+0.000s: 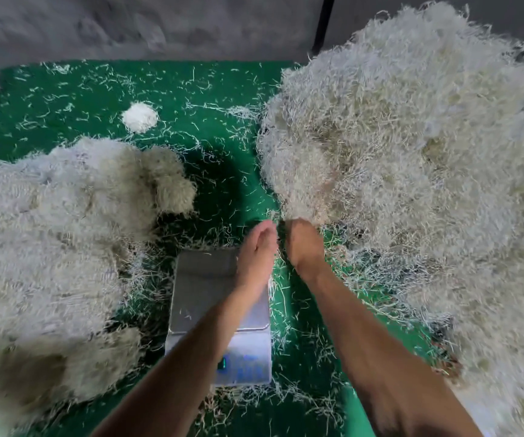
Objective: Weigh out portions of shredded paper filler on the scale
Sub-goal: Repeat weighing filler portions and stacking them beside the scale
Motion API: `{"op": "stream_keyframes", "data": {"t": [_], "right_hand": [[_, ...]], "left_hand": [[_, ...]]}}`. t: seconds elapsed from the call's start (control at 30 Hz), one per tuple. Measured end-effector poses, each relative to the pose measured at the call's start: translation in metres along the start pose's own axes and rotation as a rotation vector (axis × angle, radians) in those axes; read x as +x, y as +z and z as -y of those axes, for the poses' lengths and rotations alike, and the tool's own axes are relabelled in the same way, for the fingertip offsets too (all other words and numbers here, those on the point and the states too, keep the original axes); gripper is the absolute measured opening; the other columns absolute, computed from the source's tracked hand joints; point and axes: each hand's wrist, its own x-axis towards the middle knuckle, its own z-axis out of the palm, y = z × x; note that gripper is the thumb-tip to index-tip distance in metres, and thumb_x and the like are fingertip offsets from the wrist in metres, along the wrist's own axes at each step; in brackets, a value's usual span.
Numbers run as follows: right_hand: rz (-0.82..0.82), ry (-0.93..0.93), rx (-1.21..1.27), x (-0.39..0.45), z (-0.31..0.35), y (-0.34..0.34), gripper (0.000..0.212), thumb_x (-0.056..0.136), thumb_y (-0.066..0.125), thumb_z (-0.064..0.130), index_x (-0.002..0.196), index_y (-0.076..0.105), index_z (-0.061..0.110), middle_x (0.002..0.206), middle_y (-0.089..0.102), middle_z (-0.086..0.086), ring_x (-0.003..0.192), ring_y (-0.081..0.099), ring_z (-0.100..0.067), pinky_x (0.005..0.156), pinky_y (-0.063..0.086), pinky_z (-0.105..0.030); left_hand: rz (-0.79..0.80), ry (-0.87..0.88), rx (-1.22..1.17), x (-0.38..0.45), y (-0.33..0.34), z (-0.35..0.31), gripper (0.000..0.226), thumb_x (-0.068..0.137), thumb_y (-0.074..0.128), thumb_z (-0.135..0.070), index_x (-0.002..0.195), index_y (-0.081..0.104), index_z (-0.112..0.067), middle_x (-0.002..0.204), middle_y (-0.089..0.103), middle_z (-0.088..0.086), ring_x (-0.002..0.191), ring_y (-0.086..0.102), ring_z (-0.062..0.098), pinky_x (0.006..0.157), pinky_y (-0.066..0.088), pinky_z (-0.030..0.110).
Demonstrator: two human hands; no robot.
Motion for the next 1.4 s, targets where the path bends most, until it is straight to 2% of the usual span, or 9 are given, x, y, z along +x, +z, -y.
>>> {"op": "stream_keyframes", "data": {"t": [0.23,0.5,0.63,0.8,0.97,1.03,1.13,1.27,1.4], "right_hand": [[-0.038,0.011,0.29,-0.113,-0.006,0.023,0.024,0.099,0.049,0.003,0.097,0.072,0.008,0.097,0.07,-0.007,0.078,0.065,-0.018,0.075,0.06,-0.027],[-0.513,0.083,0.538,-0.09,-0.015,-0.045,0.021,0.107,0.049,0.016,0.118,0.065,0.01,0.114,0.063,-0.004,0.101,0.06,-0.016,0.088,0.058,-0.044],[-0.28,-0.079,0.153,-0.035,-0.011,-0.06,0.043,0.103,0.056,0.025,0.145,0.051,0.021,0.155,0.044,-0.01,0.142,0.042,-0.024,0.119,0.034,-0.046],[0.053,0.079,0.208,-0.071,-0.035,-0.012,0.019,0.099,0.057,0.005,0.116,0.065,0.008,0.123,0.06,-0.006,0.102,0.06,-0.019,0.095,0.053,-0.029],[-0.107,0.109,0.348,-0.154,-0.044,0.02,0.012,0.1,0.054,0.008,0.102,0.066,0.011,0.108,0.058,0.001,0.087,0.057,-0.008,0.084,0.056,-0.02],[-0.099,0.09,0.327,-0.188,-0.042,0.034,0.021,0.101,0.052,0.011,0.113,0.069,0.012,0.118,0.058,0.002,0.099,0.054,-0.004,0.1,0.043,-0.006],[-0.026,0.118,0.326,-0.212,-0.04,0.038,0.031,0.104,0.043,0.021,0.123,0.068,0.019,0.129,0.056,0.006,0.103,0.049,0.0,0.081,0.023,0.014],[-0.086,0.101,0.461,-0.2,-0.041,0.014,0.039,0.106,0.036,0.043,0.124,0.065,0.025,0.127,0.054,0.012,0.099,0.06,-0.004,0.092,0.056,-0.023],[-0.457,0.008,0.45,-0.132,-0.033,-0.029,0.024,0.107,0.051,0.035,0.125,0.063,0.025,0.129,0.058,0.007,0.119,0.051,-0.007,0.103,0.047,-0.033]], "left_hand": [[0.23,0.185,0.4,0.048,0.043,-0.029,0.084,0.091,0.073,-0.023,0.156,0.022,-0.039,0.167,0.007,-0.009,0.142,0.023,-0.002,0.112,0.023,0.024],[0.348,0.081,1.028,0.006,0.053,0.024,0.013,0.101,0.054,-0.02,0.11,0.064,-0.018,0.101,0.067,-0.002,0.092,0.068,0.024,0.082,0.058,0.035],[0.381,0.035,1.058,-0.067,0.042,0.06,0.02,0.095,0.058,-0.009,0.113,0.064,-0.016,0.113,0.066,0.001,0.094,0.06,0.012,0.085,0.046,0.023],[0.049,0.042,0.732,-0.092,0.032,0.033,0.013,0.095,0.062,-0.013,0.101,0.061,-0.025,0.094,0.062,-0.011,0.083,0.061,0.001,0.067,0.052,0.014],[-0.021,0.501,0.84,-0.015,0.05,-0.039,0.048,0.096,0.063,-0.022,0.142,0.05,-0.02,0.144,0.045,0.005,0.125,0.05,0.023,0.1,0.053,0.042],[0.036,0.525,0.974,0.026,0.065,-0.055,0.067,0.094,0.066,-0.024,0.154,0.037,-0.026,0.163,0.022,0.008,0.148,0.024,0.029,0.12,0.032,0.046],[0.134,0.466,1.133,0.071,0.078,-0.053,0.069,0.095,0.065,-0.015,0.156,0.035,-0.029,0.166,0.017,0.011,0.148,0.025,0.033,0.12,0.032,0.049],[0.163,0.427,1.128,0.067,0.064,-0.018,0.041,0.09,0.052,0.013,0.122,0.064,-0.009,0.128,0.06,0.015,0.101,0.061,0.019,0.082,0.058,0.028],[0.304,0.217,1.165,0.008,0.047,0.029,0.014,0.1,0.056,-0.013,0.103,0.07,-0.015,0.107,0.071,0.008,0.088,0.068,0.02,0.084,0.06,0.039]]}}
